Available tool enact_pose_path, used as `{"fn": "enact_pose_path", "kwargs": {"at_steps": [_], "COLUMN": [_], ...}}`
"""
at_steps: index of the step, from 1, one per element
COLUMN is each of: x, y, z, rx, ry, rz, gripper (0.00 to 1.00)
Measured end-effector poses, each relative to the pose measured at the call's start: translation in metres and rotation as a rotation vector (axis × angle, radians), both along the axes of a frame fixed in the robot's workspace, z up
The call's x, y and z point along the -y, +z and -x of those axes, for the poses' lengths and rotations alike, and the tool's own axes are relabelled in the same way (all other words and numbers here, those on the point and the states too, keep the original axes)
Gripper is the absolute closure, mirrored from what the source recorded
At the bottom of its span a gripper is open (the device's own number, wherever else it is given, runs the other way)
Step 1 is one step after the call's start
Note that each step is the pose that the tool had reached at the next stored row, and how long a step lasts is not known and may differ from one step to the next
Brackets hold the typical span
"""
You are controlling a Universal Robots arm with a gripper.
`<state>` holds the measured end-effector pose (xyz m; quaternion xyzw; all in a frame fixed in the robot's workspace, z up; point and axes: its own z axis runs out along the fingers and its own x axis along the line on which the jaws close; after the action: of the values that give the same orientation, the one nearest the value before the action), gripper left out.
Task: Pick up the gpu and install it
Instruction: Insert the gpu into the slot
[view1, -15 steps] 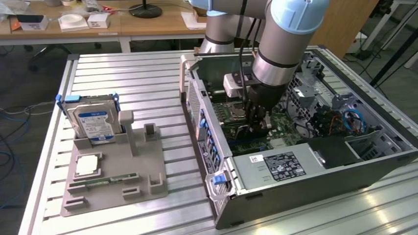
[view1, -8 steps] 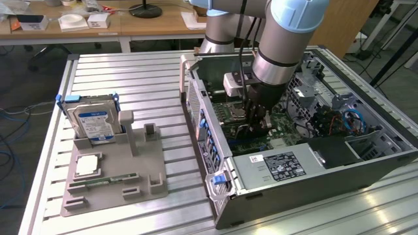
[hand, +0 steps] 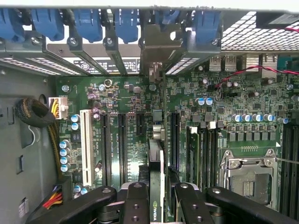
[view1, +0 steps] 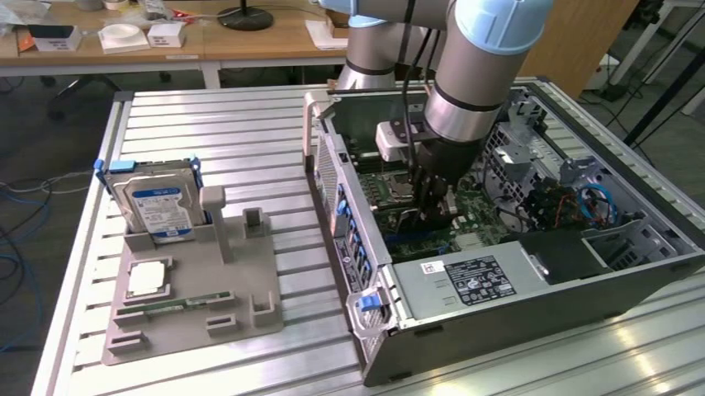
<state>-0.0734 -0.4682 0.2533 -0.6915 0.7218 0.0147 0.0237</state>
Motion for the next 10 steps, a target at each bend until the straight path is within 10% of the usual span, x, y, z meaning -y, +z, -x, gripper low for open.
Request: {"fn": "enact_pose_path", "kwargs": {"at_steps": [10], "x": [0.0000], "y": [-0.0043], "z": [0.0000], "rx": [0.0050], "ry": [0.000], "rz": [0.0016], "gripper": [0.74]}}
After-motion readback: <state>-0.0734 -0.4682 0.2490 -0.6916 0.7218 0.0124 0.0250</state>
